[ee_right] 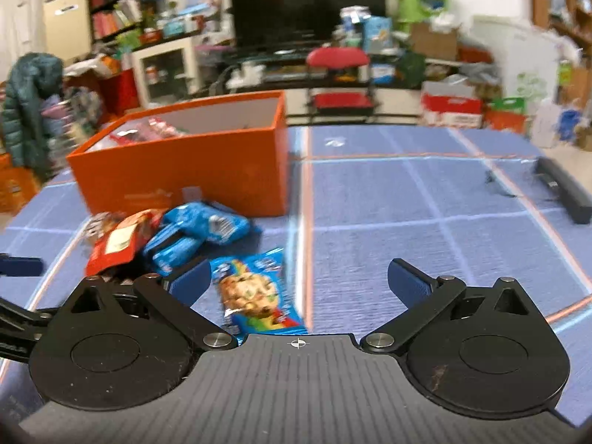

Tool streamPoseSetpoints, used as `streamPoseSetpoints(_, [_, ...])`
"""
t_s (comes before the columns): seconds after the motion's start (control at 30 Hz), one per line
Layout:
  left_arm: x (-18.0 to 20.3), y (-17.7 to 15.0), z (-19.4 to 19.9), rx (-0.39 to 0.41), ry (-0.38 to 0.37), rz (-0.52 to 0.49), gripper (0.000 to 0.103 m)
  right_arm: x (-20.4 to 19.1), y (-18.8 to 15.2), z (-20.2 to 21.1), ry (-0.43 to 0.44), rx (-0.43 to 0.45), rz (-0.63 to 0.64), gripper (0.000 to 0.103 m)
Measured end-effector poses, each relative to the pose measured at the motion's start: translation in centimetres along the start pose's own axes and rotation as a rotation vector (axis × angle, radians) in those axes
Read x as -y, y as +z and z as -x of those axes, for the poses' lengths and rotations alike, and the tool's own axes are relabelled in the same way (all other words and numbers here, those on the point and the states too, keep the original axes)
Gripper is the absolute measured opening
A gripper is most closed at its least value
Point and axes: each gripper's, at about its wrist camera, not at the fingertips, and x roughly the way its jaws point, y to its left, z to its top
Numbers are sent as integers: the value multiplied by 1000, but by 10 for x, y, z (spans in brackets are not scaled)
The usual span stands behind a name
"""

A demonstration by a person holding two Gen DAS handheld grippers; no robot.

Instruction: Organize snacks

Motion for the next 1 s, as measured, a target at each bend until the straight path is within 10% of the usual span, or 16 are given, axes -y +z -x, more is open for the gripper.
streamPoseSetpoints(0.17, [17,-5,-14,-4,-10,-95,102,2,-10,-18,7,-31,65,94])
streamPoseSetpoints(0.4, [14,3,-42,-16,-69,17,101,-11,-6,-26,29,-4,157,89])
streamPoseSetpoints(0.7, [3,7,-37,-51,-71,109,61,-9,-1,-21,54,5,133,88])
streamPoseSetpoints(1.0, [-25,-19,-5,-73,114,162,53,-27,0,-18,75,20,168,88])
